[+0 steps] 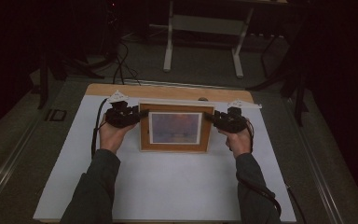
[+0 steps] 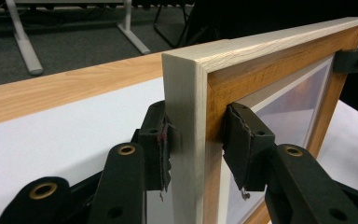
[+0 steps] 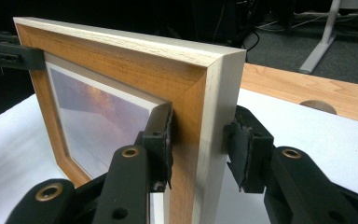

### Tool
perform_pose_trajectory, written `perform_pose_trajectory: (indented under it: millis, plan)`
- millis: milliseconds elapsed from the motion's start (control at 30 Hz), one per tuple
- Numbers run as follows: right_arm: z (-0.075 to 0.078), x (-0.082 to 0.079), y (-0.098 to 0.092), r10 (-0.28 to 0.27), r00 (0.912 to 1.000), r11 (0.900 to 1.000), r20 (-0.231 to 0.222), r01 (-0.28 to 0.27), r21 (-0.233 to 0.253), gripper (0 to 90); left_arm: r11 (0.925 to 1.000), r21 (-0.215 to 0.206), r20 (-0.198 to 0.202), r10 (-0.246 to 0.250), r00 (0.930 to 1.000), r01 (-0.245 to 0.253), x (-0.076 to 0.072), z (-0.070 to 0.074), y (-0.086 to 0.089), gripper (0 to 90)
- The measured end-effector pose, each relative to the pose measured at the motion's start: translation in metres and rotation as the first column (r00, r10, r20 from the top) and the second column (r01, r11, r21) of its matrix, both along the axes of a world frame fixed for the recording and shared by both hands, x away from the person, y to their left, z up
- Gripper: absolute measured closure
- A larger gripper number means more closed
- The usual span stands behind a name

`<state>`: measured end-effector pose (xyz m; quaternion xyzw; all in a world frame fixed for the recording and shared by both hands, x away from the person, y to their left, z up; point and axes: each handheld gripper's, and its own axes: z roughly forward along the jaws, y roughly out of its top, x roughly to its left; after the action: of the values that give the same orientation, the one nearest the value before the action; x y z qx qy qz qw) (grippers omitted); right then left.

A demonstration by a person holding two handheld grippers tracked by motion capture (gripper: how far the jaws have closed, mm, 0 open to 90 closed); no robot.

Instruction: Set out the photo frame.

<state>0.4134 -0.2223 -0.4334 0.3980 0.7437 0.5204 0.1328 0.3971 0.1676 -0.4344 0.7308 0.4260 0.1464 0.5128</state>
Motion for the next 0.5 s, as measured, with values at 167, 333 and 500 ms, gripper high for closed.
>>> perform_pose_trajectory:
  millis: [167, 333, 500]
  plan:
    - [0.0007, -0.0018, -0.0005, 0.0, 1.0, 1.0, -0.008, 0.0, 0.002, 62.6, 0.9998, -0.018, -0.02, 0.0, 0.9998, -0.001, 0.0004, 0.0002, 0.0003, 62.5]
    - [0.0019, -0.0025, -0.0006, 0.003, 0.9999, 1.0, -0.016, -0.003, -0.001, 62.7, 0.9997, -0.024, -0.041, 0.002, 0.9992, -0.002, -0.0008, 0.0016, 0.0009, 62.7]
    - [0.0024, -0.0028, -0.0001, 0.001, 0.9997, 1.0, -0.023, -0.001, -0.002, 62.7, 0.999, -0.045, -0.064, 0.002, 0.998, -0.005, 0.0001, 0.001, 0.0022, 62.9]
